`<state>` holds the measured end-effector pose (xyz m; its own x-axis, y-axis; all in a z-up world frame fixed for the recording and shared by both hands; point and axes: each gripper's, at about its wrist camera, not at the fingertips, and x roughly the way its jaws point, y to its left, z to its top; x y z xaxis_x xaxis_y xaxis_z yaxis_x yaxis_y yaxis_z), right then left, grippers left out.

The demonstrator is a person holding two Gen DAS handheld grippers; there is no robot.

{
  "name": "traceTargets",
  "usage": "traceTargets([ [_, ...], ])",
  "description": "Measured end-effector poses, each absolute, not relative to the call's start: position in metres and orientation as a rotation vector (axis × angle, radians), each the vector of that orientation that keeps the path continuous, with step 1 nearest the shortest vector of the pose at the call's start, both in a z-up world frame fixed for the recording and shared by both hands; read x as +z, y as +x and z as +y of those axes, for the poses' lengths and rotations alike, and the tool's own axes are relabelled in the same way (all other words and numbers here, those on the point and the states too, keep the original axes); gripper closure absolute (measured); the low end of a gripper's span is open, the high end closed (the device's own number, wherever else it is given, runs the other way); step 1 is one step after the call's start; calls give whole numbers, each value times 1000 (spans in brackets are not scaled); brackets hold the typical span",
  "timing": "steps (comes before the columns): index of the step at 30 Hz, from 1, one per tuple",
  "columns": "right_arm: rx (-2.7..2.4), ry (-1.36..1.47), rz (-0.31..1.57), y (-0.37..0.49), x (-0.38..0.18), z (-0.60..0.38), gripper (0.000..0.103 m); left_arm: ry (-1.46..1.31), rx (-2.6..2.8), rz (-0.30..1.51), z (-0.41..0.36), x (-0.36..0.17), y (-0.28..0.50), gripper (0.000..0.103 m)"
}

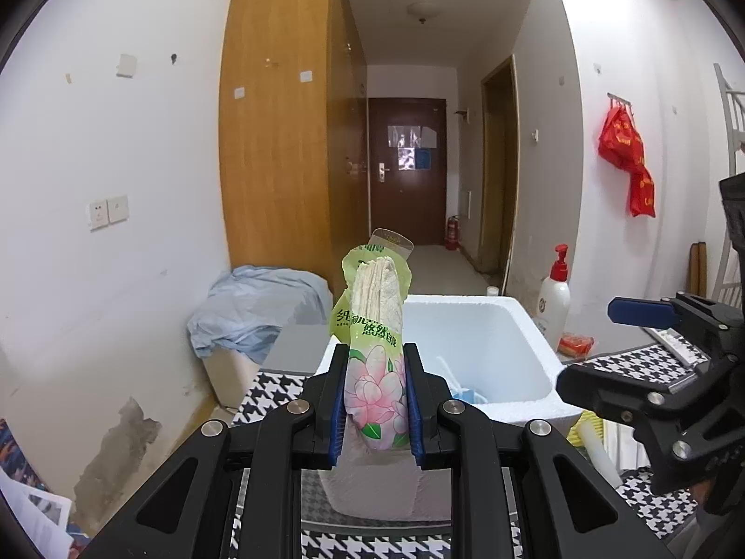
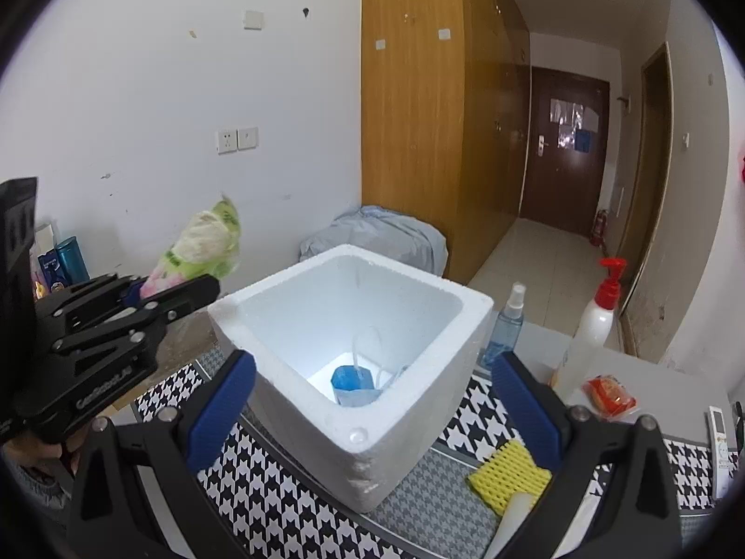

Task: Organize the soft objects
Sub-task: 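Carry the tissue pack over the foam box with the left tool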

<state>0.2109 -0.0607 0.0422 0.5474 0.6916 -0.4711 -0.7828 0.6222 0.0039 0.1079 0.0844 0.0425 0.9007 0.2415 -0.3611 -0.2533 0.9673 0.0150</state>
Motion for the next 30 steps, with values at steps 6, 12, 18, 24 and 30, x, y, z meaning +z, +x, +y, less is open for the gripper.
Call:
traceTargets([
  [6, 870, -207, 441, 209, 42, -72, 0, -37, 226, 382, 83, 45, 118, 80],
  [12, 843, -200, 445, 212, 39, -80, 1, -19, 207, 403, 78, 45, 131, 80],
  [18, 816, -193, 447, 216, 35, -89, 1, -26, 181, 415, 77, 46, 143, 80],
  [24, 773, -179, 453, 218, 32, -103, 1, -28, 130, 430, 69, 45, 155, 80],
  [30, 739, -184, 457, 222, 31, -114, 1, -26, 113, 442, 65, 43, 167, 80],
])
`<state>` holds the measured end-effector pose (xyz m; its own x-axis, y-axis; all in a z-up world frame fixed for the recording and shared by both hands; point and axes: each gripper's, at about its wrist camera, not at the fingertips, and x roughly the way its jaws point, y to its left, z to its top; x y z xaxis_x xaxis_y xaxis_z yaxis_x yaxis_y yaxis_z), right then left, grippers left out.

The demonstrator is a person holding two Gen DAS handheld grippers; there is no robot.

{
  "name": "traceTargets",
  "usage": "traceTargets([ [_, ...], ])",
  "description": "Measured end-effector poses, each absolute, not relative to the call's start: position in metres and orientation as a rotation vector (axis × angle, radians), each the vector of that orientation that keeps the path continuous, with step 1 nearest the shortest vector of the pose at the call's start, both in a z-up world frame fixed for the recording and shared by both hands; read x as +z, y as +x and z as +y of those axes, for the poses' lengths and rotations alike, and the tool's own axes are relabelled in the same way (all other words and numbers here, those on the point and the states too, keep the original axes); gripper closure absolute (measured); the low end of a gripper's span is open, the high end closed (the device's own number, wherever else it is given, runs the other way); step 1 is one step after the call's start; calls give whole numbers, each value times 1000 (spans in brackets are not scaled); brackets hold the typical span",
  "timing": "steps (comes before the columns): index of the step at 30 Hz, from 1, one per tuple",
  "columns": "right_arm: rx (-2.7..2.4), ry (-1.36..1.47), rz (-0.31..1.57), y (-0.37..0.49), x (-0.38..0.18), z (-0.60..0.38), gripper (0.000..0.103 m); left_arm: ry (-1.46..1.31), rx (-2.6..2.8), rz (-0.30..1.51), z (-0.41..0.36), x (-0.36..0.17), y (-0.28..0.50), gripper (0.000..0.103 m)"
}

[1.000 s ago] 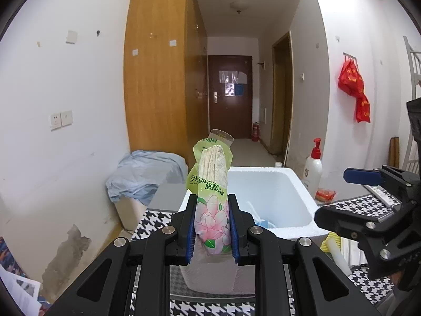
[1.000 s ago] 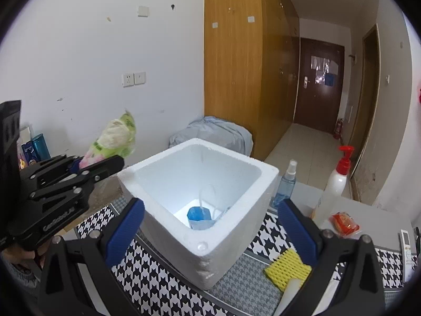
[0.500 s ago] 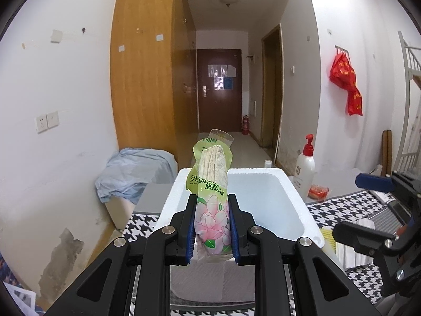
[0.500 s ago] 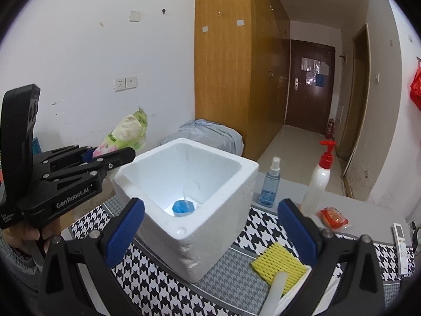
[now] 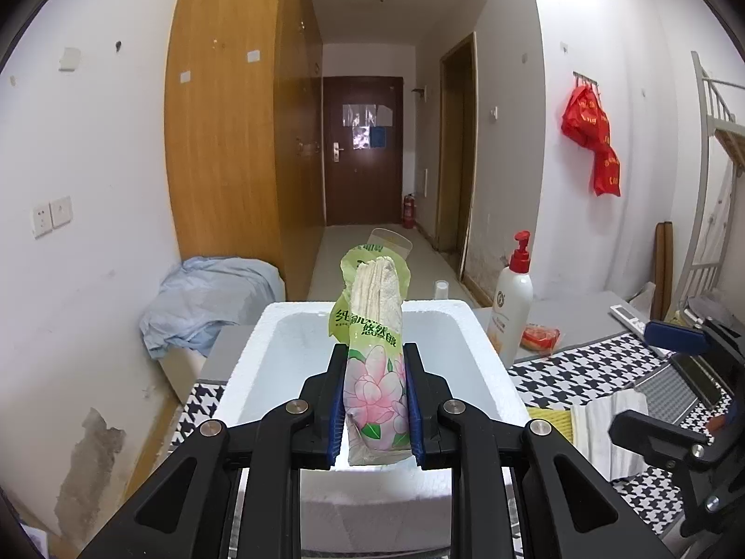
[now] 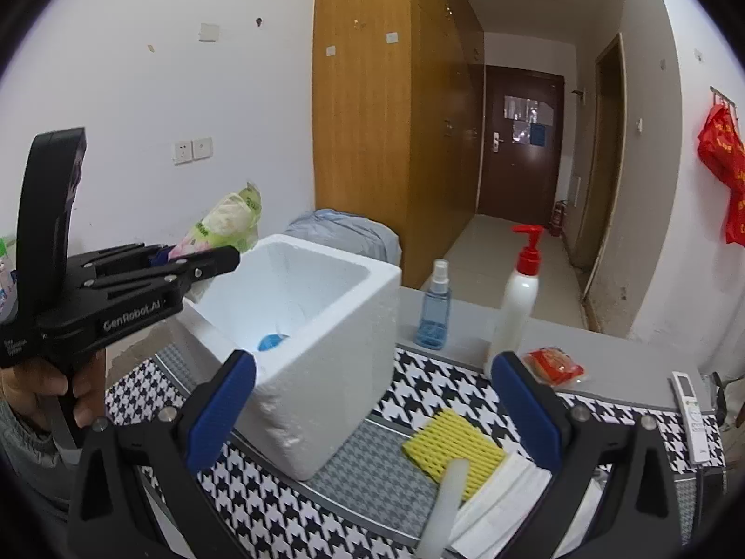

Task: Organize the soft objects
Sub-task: 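Carry the tissue pack over the foam box with the left tool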

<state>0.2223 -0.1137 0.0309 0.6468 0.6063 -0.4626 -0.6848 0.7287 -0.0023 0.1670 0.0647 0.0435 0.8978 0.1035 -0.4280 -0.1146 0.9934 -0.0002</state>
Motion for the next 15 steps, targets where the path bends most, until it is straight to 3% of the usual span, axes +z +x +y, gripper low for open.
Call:
traceTargets([
  [11, 697, -175, 459, 229, 28, -133, 1, -15, 122, 515, 66, 31, 194, 76],
  [13, 691, -173, 459, 230, 28, -135, 1, -9, 126, 511, 65, 31, 195, 63],
  [15, 692, -168, 462, 231, 27, -136, 1, -7, 133, 495, 63, 32, 191, 30],
])
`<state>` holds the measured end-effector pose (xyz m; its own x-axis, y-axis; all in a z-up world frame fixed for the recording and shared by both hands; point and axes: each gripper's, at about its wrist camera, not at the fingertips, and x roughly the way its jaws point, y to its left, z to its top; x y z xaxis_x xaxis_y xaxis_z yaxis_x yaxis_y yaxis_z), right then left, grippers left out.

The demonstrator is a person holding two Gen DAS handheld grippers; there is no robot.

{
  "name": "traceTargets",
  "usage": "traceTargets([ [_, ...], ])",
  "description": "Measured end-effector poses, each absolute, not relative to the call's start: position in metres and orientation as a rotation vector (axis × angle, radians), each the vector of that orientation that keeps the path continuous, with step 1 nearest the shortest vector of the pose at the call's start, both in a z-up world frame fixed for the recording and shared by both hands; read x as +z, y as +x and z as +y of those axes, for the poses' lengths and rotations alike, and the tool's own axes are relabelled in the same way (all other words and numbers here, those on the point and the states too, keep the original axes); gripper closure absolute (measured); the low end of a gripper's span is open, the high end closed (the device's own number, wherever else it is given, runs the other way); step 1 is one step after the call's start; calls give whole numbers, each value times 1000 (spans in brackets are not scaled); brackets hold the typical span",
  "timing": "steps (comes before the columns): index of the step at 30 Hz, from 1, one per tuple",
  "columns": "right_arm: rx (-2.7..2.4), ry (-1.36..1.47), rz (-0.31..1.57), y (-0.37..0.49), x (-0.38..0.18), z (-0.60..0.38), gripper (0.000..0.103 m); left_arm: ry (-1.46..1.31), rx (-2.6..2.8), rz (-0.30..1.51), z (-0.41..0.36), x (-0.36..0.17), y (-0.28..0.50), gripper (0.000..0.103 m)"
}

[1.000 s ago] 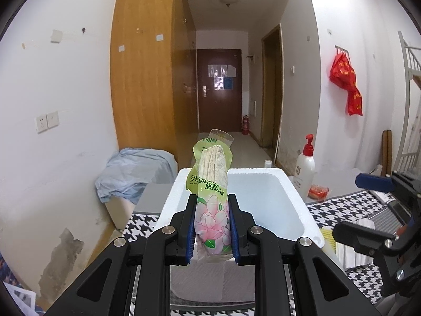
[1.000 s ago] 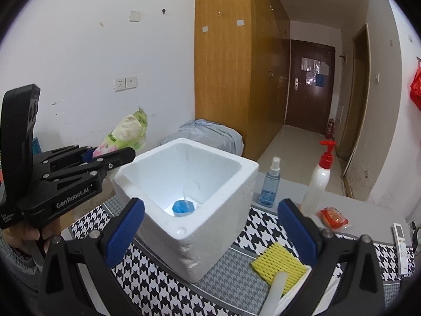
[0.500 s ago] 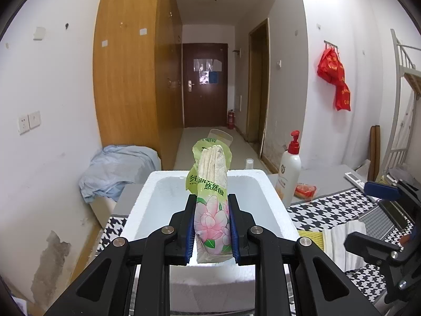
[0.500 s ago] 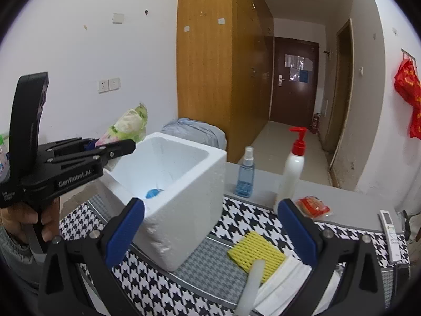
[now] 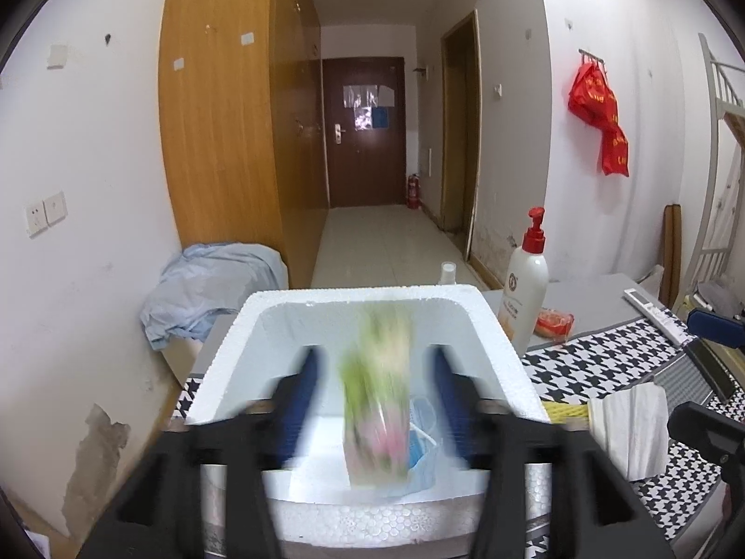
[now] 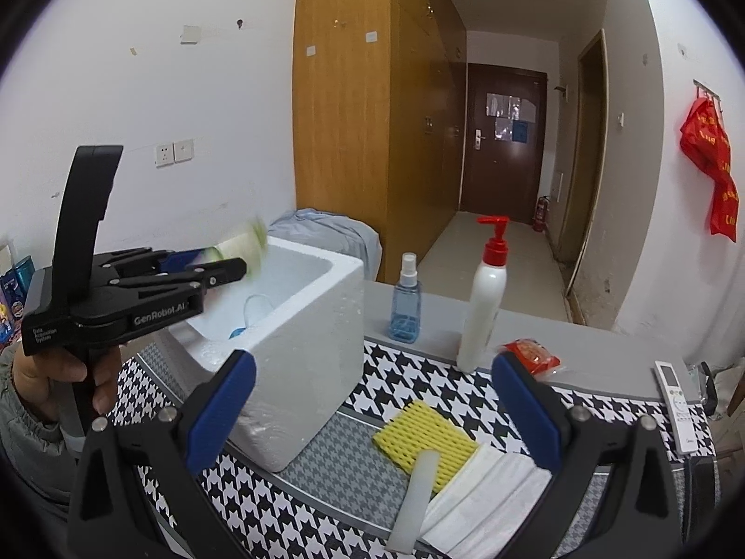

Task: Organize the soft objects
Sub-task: 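Open the left tool to drop the tissue pack into the box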

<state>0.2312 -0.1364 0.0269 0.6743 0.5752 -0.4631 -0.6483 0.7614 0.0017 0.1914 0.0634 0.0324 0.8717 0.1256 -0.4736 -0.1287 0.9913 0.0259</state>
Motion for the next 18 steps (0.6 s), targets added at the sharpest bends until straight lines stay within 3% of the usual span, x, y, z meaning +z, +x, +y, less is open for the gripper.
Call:
traceTargets([
  [3, 694, -160, 470, 233, 26, -138, 1, 15, 150, 440, 58, 38, 183, 6],
  [5, 688, -165, 467, 234, 26, -138, 1, 35, 168, 417, 55, 40, 180, 2],
  [18, 679, -151, 465, 232, 26, -148, 1, 20, 137, 375, 47, 51, 163, 1],
])
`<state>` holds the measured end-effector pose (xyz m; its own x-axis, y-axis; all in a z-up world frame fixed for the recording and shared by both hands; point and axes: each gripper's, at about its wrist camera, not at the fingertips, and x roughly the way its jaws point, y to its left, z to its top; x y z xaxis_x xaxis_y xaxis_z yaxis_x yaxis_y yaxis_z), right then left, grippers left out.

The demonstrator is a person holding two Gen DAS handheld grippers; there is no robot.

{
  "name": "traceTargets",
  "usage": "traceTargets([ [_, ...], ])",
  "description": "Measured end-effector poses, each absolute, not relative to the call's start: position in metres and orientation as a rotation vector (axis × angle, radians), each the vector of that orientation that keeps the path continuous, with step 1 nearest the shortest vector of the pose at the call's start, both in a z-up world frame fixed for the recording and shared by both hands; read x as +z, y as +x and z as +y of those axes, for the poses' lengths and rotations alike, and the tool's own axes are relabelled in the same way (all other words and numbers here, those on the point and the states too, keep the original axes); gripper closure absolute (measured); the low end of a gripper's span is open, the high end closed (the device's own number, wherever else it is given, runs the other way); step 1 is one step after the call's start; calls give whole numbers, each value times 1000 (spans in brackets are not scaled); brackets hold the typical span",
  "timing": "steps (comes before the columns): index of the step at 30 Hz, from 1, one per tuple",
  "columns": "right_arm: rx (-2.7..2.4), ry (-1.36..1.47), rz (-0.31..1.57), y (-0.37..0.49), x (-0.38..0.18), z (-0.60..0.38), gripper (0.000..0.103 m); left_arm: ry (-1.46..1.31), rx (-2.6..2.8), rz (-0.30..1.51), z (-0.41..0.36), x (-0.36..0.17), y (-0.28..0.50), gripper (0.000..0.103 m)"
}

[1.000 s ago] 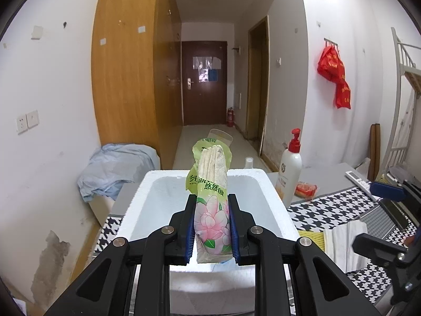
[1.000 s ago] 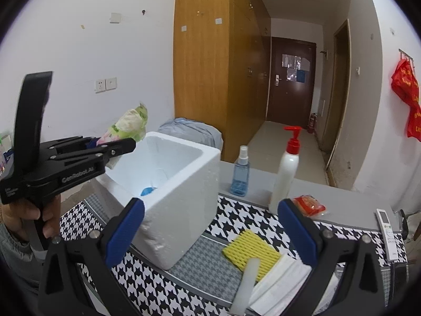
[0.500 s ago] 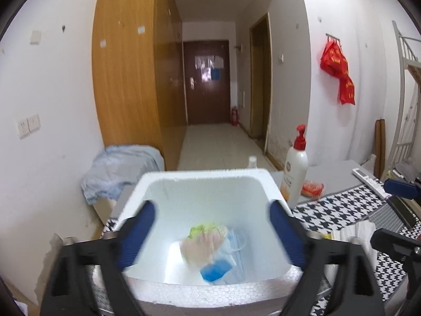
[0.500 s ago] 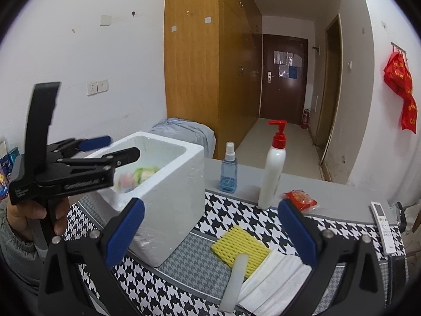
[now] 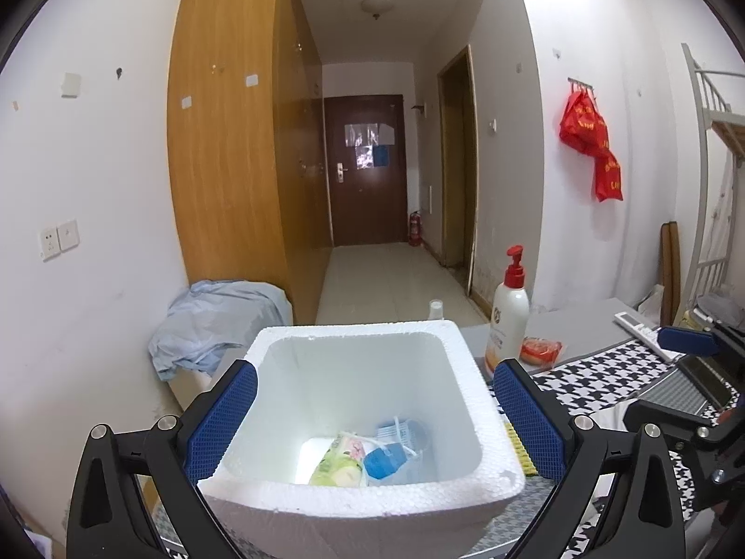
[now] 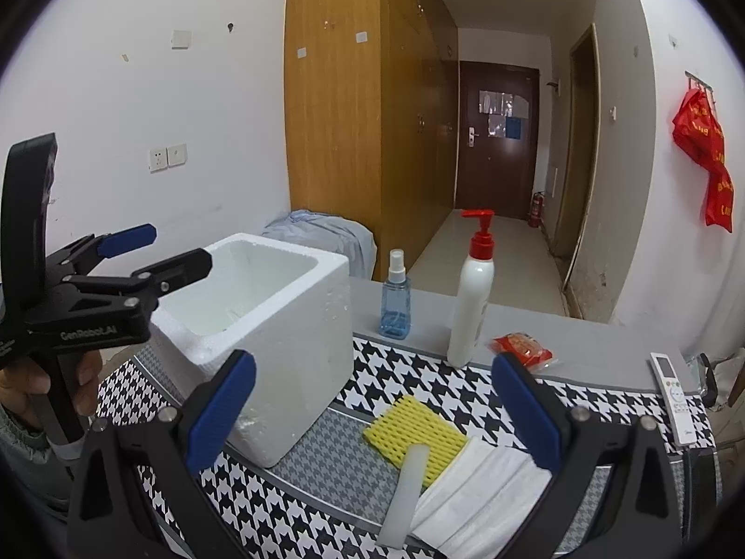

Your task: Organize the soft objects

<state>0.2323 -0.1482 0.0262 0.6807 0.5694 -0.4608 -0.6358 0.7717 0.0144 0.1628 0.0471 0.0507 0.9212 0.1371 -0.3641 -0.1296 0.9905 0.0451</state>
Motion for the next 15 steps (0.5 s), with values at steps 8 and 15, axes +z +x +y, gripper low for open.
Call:
traceTargets([
  [8, 671, -167, 458, 226, 27, -152, 1, 13, 125, 362, 41, 53, 152, 1],
  [15, 657, -156, 447, 220, 30, -159, 1, 17, 114, 336, 32, 57, 138, 1],
])
